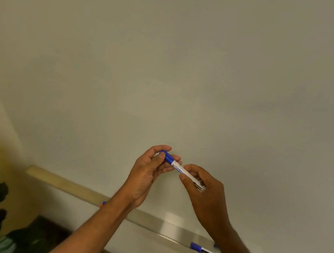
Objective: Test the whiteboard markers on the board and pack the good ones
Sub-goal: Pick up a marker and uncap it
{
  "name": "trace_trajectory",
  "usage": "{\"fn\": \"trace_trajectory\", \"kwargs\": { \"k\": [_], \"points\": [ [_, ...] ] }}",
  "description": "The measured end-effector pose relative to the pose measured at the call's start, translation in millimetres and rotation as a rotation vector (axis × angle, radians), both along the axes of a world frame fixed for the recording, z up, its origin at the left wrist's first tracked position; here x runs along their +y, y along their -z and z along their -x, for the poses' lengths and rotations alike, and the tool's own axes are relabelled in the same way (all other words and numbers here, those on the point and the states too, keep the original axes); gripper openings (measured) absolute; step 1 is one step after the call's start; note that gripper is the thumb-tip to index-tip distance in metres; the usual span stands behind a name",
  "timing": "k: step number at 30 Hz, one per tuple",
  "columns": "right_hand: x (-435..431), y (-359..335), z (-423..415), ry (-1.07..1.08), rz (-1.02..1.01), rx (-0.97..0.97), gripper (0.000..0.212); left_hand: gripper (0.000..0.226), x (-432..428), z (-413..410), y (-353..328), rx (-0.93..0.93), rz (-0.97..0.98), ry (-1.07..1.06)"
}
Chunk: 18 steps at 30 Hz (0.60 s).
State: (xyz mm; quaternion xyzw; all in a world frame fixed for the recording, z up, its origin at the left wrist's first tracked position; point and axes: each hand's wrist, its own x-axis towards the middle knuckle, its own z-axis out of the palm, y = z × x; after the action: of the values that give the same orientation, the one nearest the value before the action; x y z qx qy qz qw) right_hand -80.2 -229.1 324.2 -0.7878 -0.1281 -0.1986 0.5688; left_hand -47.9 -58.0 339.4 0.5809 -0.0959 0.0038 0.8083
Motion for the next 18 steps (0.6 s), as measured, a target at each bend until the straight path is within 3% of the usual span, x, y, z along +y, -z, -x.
{"fn": "trace_trajectory", "kwargs": {
  "k": [7,13,18],
  "points": [
    [40.2,77.3,-26.4,0.032,0.183,0.091,0.018,0.026,59.7,-3.5,60.0,0.048,-0.249,-0.076],
    [75.0,136.3,-41.7,0.066,0.239,0.134,0.017,0.029,117.5,-11.7,130.4,0.105,-0.453,-0.324],
    [104.3,187.9,-63.4,0.104,0.356,0.103,0.019,0.033,153.2,-7.0,194.0,0.174,-0.708,-0.412]
  ]
}}
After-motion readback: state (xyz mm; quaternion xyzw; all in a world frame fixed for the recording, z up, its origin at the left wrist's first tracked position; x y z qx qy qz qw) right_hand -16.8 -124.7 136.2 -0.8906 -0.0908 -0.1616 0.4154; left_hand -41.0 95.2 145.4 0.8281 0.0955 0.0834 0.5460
